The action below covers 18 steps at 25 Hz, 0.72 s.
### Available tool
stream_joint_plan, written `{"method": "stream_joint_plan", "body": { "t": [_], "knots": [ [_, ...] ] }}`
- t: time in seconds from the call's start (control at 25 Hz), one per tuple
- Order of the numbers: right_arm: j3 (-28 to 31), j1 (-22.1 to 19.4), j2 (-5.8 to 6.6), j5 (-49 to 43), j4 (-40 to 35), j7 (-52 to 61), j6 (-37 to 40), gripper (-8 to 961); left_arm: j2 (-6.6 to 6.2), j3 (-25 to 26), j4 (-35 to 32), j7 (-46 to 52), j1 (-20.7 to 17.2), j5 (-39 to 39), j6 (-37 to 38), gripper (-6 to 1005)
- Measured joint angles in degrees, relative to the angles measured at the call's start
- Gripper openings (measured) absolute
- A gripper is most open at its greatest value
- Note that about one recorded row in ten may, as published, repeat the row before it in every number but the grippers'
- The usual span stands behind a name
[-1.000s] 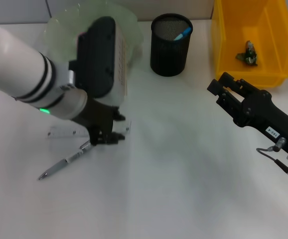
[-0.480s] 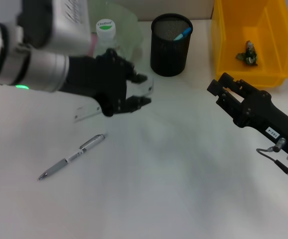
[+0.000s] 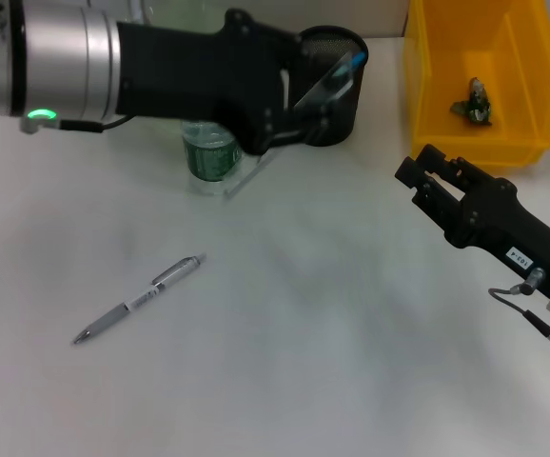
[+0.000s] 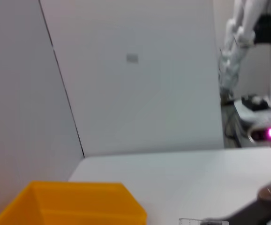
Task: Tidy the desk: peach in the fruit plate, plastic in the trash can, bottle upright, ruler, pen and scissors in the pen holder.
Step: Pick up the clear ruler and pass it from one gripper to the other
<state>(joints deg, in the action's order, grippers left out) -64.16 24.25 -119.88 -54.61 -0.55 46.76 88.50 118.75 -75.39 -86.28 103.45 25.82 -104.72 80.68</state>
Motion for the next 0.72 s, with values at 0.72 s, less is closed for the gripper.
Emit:
{"method": "stream_joint_plan", "body": {
  "t": [0.72],
  "knots": [
    [-0.61,-0.61,0.48,-0.89,0.45,0.35,1.74,429,-0.2,2.3,23.13,-12.27,1.1,24.07,-4.44,377]
  ]
}}
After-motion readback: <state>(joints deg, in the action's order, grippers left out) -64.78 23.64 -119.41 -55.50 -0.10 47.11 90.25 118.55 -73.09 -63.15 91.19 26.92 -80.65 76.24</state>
